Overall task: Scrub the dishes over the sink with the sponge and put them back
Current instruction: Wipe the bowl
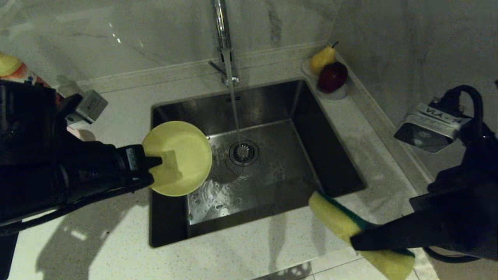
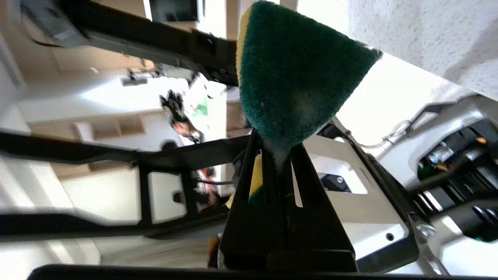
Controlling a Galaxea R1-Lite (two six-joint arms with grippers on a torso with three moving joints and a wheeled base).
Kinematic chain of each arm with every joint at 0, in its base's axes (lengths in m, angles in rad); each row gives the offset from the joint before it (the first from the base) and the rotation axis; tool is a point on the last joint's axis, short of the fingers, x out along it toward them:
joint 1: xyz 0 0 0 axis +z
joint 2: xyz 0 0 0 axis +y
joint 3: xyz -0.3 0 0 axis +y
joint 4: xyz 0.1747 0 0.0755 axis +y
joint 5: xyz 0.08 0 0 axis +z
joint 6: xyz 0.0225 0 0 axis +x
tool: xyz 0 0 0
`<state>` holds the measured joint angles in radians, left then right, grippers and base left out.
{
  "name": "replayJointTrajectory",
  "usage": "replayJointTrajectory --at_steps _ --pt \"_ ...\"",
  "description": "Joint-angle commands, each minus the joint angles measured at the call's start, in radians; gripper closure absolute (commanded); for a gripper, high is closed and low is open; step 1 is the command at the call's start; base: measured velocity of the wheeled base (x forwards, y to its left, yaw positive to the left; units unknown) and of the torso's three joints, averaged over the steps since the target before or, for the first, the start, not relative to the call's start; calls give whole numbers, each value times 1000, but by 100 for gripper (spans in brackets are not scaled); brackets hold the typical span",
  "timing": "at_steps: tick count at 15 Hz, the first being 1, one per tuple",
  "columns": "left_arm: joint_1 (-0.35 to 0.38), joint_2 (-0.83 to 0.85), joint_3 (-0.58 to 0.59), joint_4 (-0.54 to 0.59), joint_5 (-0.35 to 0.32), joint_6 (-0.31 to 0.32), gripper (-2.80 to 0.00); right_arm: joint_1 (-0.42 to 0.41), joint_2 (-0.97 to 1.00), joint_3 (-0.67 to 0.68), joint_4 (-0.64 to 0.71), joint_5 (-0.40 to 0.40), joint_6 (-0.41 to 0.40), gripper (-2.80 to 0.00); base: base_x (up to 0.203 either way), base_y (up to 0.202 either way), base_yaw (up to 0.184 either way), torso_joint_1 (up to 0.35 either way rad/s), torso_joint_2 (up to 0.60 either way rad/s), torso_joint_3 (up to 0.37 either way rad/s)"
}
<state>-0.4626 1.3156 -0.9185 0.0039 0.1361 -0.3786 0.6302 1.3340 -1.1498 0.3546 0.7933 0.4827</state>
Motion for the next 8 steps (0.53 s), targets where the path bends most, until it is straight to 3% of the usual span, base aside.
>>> replayJointTrajectory --at_steps 1,5,8 --pt "-53 -11 35 4 6 2 0 81 94 -79 14 -79 4 0 0 0 0 0 0 0" --pt "-85 9 104 -80 27 11 0 179 225 -242 102 -160 6 0 0 0 0 0 0 0" --pt "-102 71 122 -284 188 84 0 222 329 -342 129 -201 6 0 0 0 0 0 0 0"
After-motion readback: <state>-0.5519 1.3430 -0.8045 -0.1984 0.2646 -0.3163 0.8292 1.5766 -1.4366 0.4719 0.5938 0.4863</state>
